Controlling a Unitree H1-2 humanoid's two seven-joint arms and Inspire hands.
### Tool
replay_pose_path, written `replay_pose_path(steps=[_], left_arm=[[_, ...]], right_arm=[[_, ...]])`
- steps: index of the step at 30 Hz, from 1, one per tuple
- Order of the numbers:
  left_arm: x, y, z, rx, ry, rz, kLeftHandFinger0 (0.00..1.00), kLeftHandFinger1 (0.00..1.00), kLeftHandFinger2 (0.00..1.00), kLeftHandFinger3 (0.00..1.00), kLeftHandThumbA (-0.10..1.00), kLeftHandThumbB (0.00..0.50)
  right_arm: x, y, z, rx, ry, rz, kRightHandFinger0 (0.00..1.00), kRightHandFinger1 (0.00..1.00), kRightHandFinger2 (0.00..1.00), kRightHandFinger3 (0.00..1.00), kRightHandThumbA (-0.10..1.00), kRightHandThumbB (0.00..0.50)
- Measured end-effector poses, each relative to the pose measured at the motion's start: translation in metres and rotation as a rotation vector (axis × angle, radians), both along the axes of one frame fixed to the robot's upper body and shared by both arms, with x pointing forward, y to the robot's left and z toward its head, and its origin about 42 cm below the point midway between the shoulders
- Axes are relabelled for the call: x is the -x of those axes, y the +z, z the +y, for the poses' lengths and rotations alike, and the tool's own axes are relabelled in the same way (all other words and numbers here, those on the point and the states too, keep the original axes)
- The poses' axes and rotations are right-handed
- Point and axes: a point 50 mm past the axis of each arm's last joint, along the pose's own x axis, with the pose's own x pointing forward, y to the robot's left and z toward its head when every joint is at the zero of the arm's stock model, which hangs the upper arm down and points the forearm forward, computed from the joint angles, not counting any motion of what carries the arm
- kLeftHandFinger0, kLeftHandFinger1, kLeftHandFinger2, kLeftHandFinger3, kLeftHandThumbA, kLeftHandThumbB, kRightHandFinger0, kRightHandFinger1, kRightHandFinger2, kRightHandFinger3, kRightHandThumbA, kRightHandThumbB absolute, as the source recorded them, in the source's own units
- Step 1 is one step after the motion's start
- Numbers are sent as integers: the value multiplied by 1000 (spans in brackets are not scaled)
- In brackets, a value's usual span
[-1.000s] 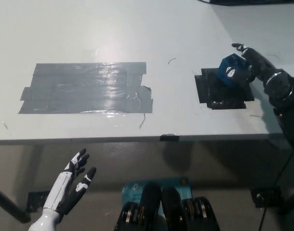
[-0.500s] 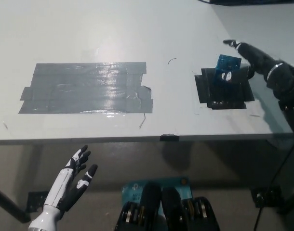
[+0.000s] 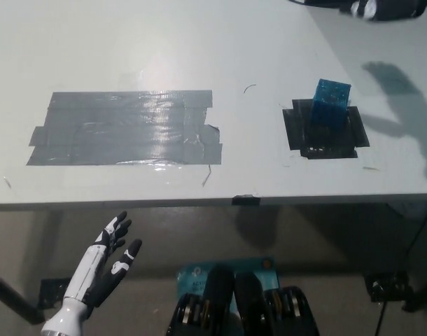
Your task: A person hands a rubik's cube to the robot and rhe robot picks it up with its right hand and places it on the black spot on the desk infron tof it
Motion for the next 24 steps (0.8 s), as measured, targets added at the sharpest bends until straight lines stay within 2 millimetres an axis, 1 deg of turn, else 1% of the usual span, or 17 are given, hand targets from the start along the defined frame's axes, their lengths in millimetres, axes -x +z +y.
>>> replay_pose_path(steps=[2,5,6,8,9,10,11,12,14,15,16,17,18,21,22,23,24], left_arm=[[0,0,0,-1,0,2,994,1000,1000,1000,812,149],[-1,0,0,-2,0,2,994,1000,1000,1000,814,148],[-1,0,0,-2,0,1,993,1000,1000,1000,812,145],[-2,-1,0,-2,0,3,992,1000,1000,1000,810,143],[-2,-1,0,-2,0,3,993,1000,1000,1000,811,157],[-2,-1,0,-2,1,5,993,1000,1000,1000,809,165],[-2,-2,0,-2,1,7,994,1000,1000,1000,818,168],[-2,-2,0,-2,1,9,999,1000,1000,1000,829,169],[-2,-3,0,-1,2,13,1000,1000,1000,1000,854,162],[-2,-3,0,-1,2,13,1000,1000,1000,1000,870,161],[-2,-4,0,-1,2,14,1000,1000,1000,1000,883,158],[-2,-4,0,-1,2,14,1000,1000,1000,1000,901,157],[-2,-4,0,-1,2,15,1000,1000,1000,1000,915,160],[0,-5,0,0,1,19,1000,1000,1000,1000,940,166],[2,-7,0,0,0,23,1000,1000,1000,1000,947,176],[2,-8,0,0,0,25,1000,1000,1000,1000,958,186],[5,-10,0,2,1,34,1000,1000,1000,1000,976,189]], right_arm=[[15,12,2,-14,23,-59,1000,1000,1000,1000,910,464],[37,22,4,-33,60,-120,1000,1000,1000,1000,935,468],[46,23,5,-41,73,-142,1000,1000,1000,1000,921,421],[59,19,6,-51,94,-162,1000,1000,1000,1000,917,416],[69,12,8,-60,114,-169,1000,1000,1000,1000,859,408],[75,6,10,-67,126,-167,1000,1000,1000,1000,880,412],[87,-6,12,-86,147,-163,1000,1000,1000,1000,860,399],[94,-14,13,-102,163,-156,1000,1000,1000,1000,809,444],[115,-43,18,-166,204,-124,1000,1000,1000,1000,909,378],[125,-58,20,-203,222,-105,1000,1000,1000,1000,941,367],[132,-70,22,-231,231,-85,1000,1000,1000,1000,972,369],[142,-91,26,-276,243,-45,1000,1000,1000,1000,1000,364],[153,-115,29,-330,249,11,1000,1000,1000,1000,1000,351],[176,-165,34,-454,235,127,1000,1000,1000,1000,1000,316],[188,-188,36,-509,222,181,1000,1000,1000,1000,1000,290],[190,-192,36,-517,221,189,1000,1000,1000,1000,1000,272],[201,-213,37,-561,200,241,1000,1000,1000,1000,1000,242]])
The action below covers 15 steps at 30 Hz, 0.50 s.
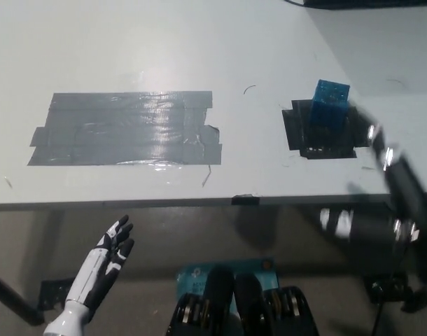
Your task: A person hands a rubik's cube to the robot and rhe robot picks it up with its right hand and places it on the black spot on the desk infron tof it
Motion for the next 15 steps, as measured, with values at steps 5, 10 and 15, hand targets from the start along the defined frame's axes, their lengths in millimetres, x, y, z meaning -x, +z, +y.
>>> replay_pose_path(steps=[5,10,15], left_arm=[[9,-8,-1,6,1,27,1000,1000,1000,1000,1000,229],[18,-16,-3,15,4,54,1000,1000,1000,1000,1000,221],[21,-18,-5,27,4,62,1000,1000,1000,1000,1000,225]], right_arm=[[14,-50,1,-76,-14,138,1000,1000,1000,1000,1000,226],[15,-97,-1,-96,-36,261,1000,1000,1000,1000,1000,191],[10,-142,-5,-102,-60,361,1000,1000,1000,1000,1000,212]])
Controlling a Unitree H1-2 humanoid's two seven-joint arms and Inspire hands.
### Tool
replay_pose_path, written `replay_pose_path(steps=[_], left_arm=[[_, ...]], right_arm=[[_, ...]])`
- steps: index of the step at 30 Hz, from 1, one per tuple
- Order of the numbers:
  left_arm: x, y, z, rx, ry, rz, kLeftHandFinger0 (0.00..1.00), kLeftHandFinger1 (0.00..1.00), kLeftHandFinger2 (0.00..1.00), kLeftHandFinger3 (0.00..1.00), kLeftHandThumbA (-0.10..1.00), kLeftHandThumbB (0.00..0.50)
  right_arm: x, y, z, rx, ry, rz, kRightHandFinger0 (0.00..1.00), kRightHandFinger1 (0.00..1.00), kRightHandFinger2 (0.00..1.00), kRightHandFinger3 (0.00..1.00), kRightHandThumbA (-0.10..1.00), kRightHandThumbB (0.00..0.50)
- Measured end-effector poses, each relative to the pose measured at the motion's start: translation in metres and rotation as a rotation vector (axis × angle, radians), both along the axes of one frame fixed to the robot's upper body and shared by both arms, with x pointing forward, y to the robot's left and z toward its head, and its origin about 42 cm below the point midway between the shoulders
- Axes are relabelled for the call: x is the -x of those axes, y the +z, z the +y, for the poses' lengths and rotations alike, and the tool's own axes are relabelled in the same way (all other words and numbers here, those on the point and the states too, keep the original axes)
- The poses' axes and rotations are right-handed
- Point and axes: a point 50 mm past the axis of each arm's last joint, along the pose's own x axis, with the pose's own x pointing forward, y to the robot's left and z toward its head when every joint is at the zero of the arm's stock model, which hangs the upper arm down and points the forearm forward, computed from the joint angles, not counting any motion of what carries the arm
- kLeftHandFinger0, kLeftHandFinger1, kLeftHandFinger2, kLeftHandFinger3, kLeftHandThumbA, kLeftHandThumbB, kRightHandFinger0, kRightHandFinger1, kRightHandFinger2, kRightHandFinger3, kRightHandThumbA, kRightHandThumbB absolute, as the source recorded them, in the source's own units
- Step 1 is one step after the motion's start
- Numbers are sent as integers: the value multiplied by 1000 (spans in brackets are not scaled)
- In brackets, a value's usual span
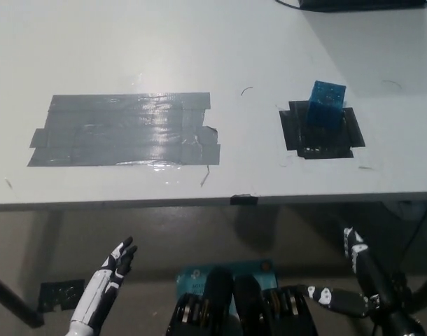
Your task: A person hands a rubik's cube to the robot and rhe robot picks it up with its right hand and places it on the black spot on the desk infron tof it
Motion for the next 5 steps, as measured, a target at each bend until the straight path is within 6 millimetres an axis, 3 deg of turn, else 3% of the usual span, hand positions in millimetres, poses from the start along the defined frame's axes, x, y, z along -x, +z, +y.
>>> replay_pose_path(steps=[5], left_arm=[[0,0,-1,5,-2,-2,1000,1000,1000,1000,1000,229]], right_arm=[[0,-12,-1,0,-7,-6,1000,1000,1000,1000,1000,205]])
